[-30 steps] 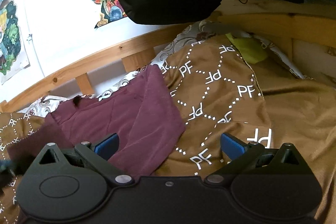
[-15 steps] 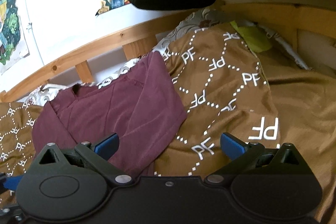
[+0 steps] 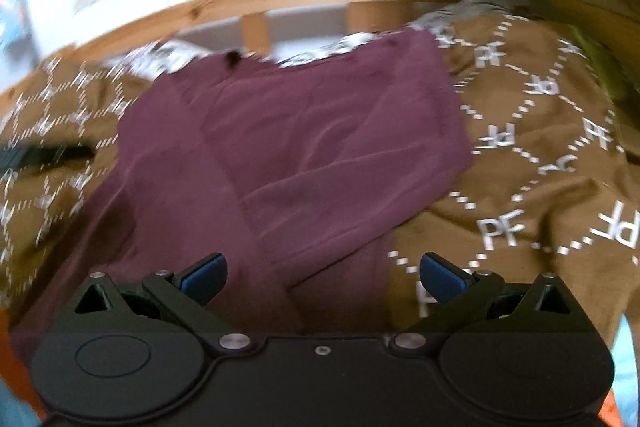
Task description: Fold small clothes
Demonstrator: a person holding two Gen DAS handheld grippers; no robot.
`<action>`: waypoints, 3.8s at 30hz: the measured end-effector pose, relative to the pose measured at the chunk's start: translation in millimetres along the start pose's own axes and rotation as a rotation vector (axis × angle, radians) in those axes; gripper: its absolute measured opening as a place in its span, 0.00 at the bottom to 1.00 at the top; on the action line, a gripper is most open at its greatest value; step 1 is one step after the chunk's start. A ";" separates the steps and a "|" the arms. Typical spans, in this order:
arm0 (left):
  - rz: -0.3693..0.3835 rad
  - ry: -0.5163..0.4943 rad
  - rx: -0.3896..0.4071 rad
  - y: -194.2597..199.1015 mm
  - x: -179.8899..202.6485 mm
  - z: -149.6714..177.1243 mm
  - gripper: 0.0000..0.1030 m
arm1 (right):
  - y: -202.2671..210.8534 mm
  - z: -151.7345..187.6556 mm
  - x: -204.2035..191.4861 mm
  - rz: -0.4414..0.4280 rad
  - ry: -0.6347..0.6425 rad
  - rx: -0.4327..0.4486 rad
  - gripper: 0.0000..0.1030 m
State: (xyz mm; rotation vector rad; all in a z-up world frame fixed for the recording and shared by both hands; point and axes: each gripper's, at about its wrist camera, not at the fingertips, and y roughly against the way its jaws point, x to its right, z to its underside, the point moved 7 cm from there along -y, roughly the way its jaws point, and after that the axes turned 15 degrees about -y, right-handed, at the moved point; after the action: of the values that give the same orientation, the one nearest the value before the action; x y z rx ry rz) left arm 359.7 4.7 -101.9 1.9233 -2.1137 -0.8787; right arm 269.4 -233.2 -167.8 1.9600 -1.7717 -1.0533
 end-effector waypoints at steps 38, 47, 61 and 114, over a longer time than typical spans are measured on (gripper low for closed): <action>0.062 0.291 -0.068 -72.5 -68.2 -2.5 0.76 | -26.9 16.2 -18.9 0.016 0.078 -0.056 0.99; 0.051 0.151 -0.031 20.8 -45.0 -6.9 0.97 | 7.9 -2.8 -17.6 0.041 0.135 0.128 0.99; 0.180 -0.216 -0.014 148.6 22.2 38.4 0.99 | 92.9 29.3 -69.5 -0.083 0.697 0.391 0.99; 0.252 -0.613 -0.290 92.1 110.8 96.3 0.82 | 54.0 22.6 -61.3 -0.341 0.244 -0.025 0.06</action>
State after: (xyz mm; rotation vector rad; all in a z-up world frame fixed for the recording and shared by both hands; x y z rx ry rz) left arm 215.7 -69.5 -163.4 1.3131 -2.2799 -1.7647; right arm 216.2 -180.1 -128.6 2.3161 -1.3226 -0.8782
